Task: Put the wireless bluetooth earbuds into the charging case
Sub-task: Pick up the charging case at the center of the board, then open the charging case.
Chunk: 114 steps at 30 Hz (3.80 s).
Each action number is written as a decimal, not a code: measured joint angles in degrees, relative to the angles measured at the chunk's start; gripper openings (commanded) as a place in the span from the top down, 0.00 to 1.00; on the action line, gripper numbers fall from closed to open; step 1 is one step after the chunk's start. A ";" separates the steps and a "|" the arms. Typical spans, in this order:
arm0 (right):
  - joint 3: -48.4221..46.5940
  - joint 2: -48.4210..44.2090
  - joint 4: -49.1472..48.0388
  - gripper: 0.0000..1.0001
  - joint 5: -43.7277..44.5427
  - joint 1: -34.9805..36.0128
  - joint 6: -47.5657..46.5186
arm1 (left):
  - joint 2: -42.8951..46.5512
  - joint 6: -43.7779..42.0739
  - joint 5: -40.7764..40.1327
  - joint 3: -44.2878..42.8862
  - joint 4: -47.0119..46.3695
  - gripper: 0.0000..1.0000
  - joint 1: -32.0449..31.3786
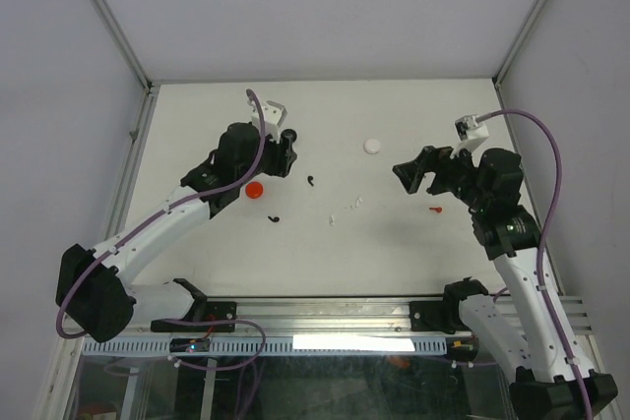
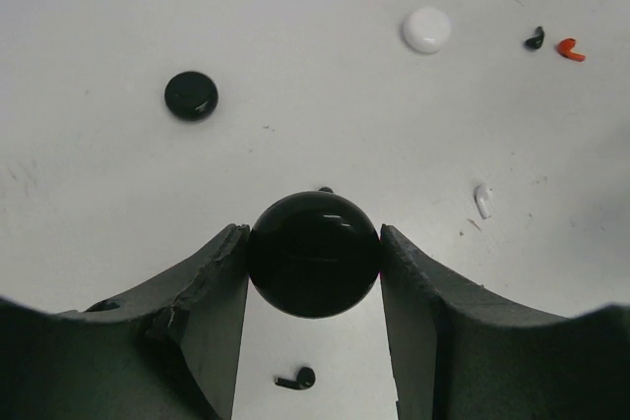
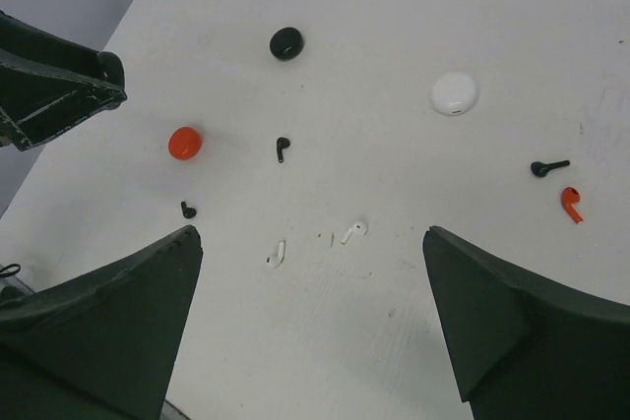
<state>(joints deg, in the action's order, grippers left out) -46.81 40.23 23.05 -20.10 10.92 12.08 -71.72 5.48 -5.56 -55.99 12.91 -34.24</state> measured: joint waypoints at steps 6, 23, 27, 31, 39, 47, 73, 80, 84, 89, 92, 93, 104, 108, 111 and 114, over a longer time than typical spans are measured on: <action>-3.34 6.19 0.37 0.06 -5.09 0.02 1.60 | 2.67 -6.27 0.98 2.45 -5.73 0.57 -5.49; -6.67 18.45 -2.82 0.20 -13.75 9.27 8.83 | 4.11 -19.50 0.20 10.86 -19.02 0.55 -19.67; -6.67 19.74 -4.92 0.31 -13.70 12.76 9.73 | 4.00 -20.98 -0.07 11.85 -20.92 0.55 -22.38; -6.67 22.01 -7.02 0.39 -13.68 15.87 10.47 | 3.54 -21.88 -0.44 11.87 -22.95 0.55 -23.98; -6.67 24.79 -9.05 0.55 -13.62 20.13 11.02 | 3.48 -22.84 -0.52 11.89 -25.20 0.55 -24.33; -6.67 24.79 -10.58 0.90 -13.57 20.76 10.95 | 3.48 -22.86 -0.50 12.13 -26.47 0.51 -24.33; -17.40 22.36 6.25 1.00 -19.19 20.46 -10.67 | 16.81 -5.86 21.29 22.62 -32.54 0.30 -11.65; -22.16 24.57 13.33 1.00 -25.53 20.48 -17.99 | 13.11 -2.47 33.44 22.53 -35.52 0.33 -9.97; -24.02 26.18 16.74 1.00 -27.96 20.72 -21.64 | 9.81 -0.96 38.23 21.38 -36.30 0.37 -9.62; -24.46 27.43 18.69 1.00 -29.73 21.38 -24.41 | 7.21 0.17 42.34 18.38 -37.11 0.43 -9.53; -24.46 27.85 19.23 1.00 -30.45 21.73 -25.46 | 6.80 1.18 44.00 17.88 -38.69 0.50 -9.53; -24.46 27.93 19.32 1.00 -30.62 21.84 -25.77 | 6.69 1.44 44.57 17.88 -39.08 0.53 -9.53; -25.57 29.00 20.76 1.00 -31.85 22.36 -28.76 | 5.51 3.61 48.94 17.31 -39.74 0.64 -9.14; -25.62 29.05 21.14 1.00 -32.30 22.56 -29.38 | 5.09 4.37 49.46 16.63 -38.75 0.76 -8.83; -25.62 29.05 21.20 1.00 -32.28 22.62 -30.05 | 4.98 4.61 49.72 16.46 -38.05 0.81 -8.79; -25.62 29.05 21.18 1.00 -32.26 22.71 -30.27 | 4.98 4.66 49.75 16.20 -37.48 0.94 -8.76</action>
<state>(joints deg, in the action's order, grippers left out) -72.42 69.28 44.23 -52.36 33.63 -18.20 -66.74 10.13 44.18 -39.79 -24.58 -43.00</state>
